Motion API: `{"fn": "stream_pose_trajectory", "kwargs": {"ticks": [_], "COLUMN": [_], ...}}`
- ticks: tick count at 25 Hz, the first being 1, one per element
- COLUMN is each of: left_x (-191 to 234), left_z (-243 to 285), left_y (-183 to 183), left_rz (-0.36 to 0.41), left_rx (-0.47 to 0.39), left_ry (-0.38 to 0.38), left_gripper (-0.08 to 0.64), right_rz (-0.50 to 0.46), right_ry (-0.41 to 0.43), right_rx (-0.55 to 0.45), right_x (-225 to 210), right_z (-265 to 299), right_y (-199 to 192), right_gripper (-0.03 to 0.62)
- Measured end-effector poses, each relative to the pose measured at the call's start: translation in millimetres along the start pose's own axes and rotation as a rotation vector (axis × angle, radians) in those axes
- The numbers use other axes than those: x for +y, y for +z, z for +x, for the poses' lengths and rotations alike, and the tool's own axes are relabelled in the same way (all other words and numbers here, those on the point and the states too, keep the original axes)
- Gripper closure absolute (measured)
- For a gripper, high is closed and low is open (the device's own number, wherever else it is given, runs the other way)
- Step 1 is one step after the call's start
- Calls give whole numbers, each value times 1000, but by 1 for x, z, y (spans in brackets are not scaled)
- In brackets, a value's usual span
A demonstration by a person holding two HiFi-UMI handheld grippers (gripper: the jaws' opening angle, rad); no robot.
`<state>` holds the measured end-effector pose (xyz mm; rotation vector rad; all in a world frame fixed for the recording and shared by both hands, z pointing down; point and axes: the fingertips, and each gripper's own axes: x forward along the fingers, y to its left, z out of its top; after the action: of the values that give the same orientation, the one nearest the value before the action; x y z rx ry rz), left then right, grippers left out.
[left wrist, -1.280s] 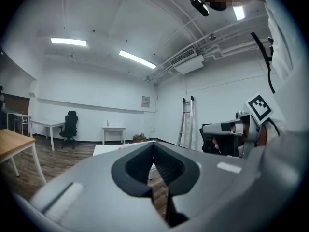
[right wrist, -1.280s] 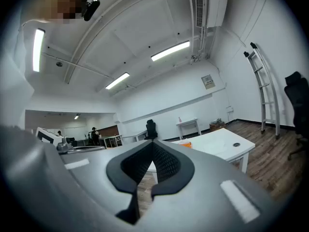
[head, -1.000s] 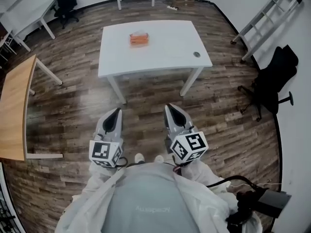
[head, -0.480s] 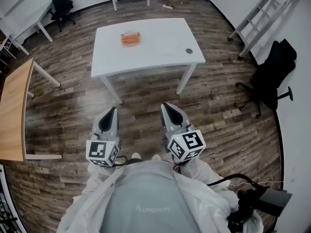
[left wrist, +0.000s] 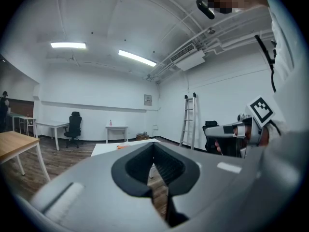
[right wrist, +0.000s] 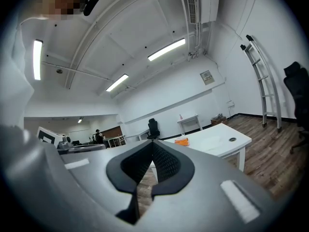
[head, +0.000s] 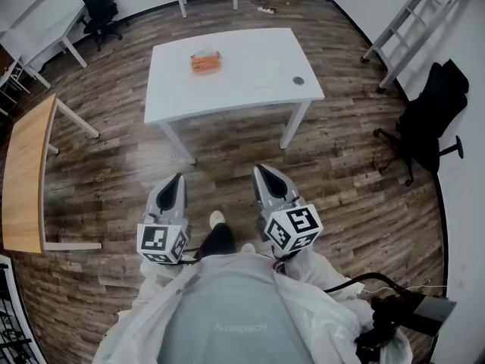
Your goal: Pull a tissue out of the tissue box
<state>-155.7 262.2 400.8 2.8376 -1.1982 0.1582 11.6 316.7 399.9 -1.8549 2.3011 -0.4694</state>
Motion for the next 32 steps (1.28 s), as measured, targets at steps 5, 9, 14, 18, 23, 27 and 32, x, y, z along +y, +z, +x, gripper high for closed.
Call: {"fn": "stream_pose_trajectory", "kwargs": {"ticks": [5, 9, 14, 18, 23, 27, 32], "left_x": [8, 19, 31, 41, 60, 77, 92], "left_z": [18, 36, 56, 68, 84, 97, 111], "left_y": [-5, -6, -2, -4, -5, -2, -6], "left_rz": [-7, -6, 7, -4, -7, -4, -8], "left_rx": [5, 13, 14, 19, 20, 18, 24], "left_ry": [-18, -40, -57, -62, -65, -67, -81], "left_gripper": [560, 560, 560, 560, 560, 560, 560], "right_rz": [4, 5, -4, -1, -7, -11, -16], "right_ry": [-12, -27, -30, -33, -38, -39, -51], "right_rx": [12, 12, 14, 25, 29, 27, 39], "right_x": [-8, -12, -14, -16, -18, -17, -17], "right_z": [13, 32, 56, 74, 99, 118, 137], "right_y": [-4, 0, 5, 4, 7, 10, 5], "right_gripper": [592, 592, 592, 592, 592, 592, 592]}}
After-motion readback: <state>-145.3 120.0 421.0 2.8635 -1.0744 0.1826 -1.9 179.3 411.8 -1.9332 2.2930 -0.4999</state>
